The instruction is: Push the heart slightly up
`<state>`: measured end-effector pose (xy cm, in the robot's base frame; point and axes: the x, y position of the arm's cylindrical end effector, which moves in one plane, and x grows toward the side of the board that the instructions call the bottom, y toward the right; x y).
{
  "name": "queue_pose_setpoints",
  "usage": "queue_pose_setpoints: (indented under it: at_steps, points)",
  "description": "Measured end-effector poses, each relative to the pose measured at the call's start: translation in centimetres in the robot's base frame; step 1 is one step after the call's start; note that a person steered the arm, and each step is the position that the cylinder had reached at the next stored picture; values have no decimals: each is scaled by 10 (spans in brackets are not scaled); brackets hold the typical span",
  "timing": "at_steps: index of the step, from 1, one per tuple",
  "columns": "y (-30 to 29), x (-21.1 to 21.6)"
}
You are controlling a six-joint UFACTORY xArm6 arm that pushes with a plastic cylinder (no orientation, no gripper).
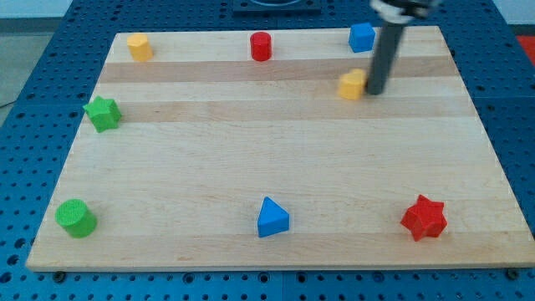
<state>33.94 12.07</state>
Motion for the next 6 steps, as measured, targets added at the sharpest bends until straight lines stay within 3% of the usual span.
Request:
queue_pose_setpoints:
  at_steps: [1, 2, 3, 4, 5, 6]
  points:
    - [-55, -8]
    - [-26, 9]
    - [-65, 38]
    - [-107, 14]
    - [-105, -47]
    - [-109, -35]
